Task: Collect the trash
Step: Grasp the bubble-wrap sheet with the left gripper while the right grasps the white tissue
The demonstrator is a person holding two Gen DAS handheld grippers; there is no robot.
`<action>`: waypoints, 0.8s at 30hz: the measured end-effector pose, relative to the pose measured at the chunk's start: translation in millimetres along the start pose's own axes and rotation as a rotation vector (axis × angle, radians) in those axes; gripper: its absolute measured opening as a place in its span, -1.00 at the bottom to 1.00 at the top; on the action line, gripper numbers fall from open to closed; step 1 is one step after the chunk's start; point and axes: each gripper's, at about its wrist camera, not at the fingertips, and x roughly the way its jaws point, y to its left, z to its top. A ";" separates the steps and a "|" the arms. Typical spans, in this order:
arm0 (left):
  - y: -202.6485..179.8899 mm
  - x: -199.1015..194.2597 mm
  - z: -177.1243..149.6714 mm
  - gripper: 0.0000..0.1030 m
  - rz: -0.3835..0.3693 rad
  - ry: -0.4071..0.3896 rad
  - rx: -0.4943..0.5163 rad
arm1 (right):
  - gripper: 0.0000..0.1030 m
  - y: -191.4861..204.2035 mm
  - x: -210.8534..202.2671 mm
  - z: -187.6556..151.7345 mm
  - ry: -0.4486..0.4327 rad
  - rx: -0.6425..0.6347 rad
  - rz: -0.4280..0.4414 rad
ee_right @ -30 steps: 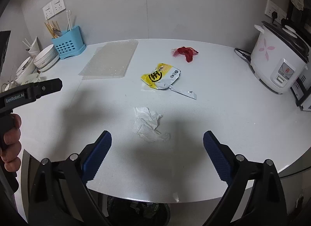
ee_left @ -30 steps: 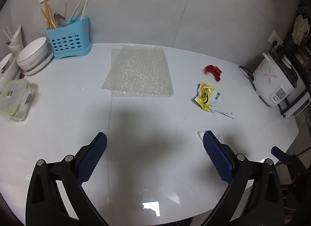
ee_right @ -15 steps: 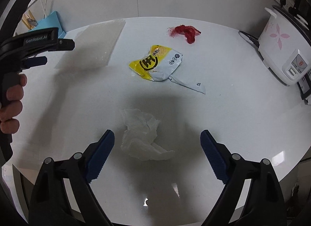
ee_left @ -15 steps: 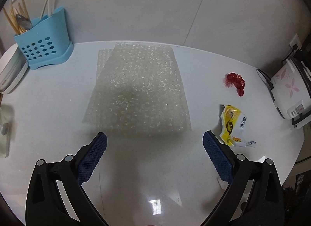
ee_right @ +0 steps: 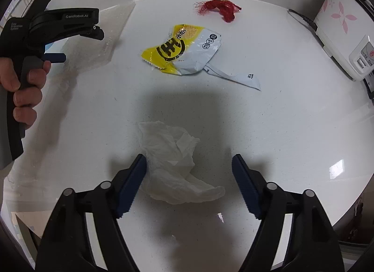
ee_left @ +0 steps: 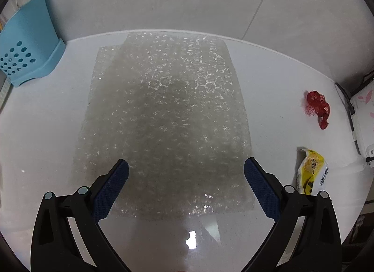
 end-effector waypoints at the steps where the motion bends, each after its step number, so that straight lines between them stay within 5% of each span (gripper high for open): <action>1: -0.4 2.6 1.0 0.88 0.004 0.005 -0.001 | 0.30 -0.6 2.2 -0.4 0.008 0.007 0.007; 7: -12.3 11.2 -2.2 0.81 0.076 0.016 0.040 | 0.18 1.8 2.7 -2.7 0.002 -0.008 0.007; 14: -20.7 12.6 -5.2 0.61 0.125 0.029 0.051 | -0.30 1.9 -0.5 -1.8 -0.010 -0.017 0.014; 17: -23.0 9.7 -7.3 0.33 0.125 0.015 0.061 | -0.50 -0.4 -1.5 -1.6 -0.013 -0.015 0.018; 22: -25.5 4.3 -13.0 -0.53 0.111 -0.032 0.083 | -0.71 -4.4 -0.3 -2.8 -0.016 -0.009 0.018; 24: -25.8 3.2 -15.6 -0.65 0.110 -0.037 0.105 | -0.79 -5.8 0.4 -2.4 -0.013 -0.008 0.019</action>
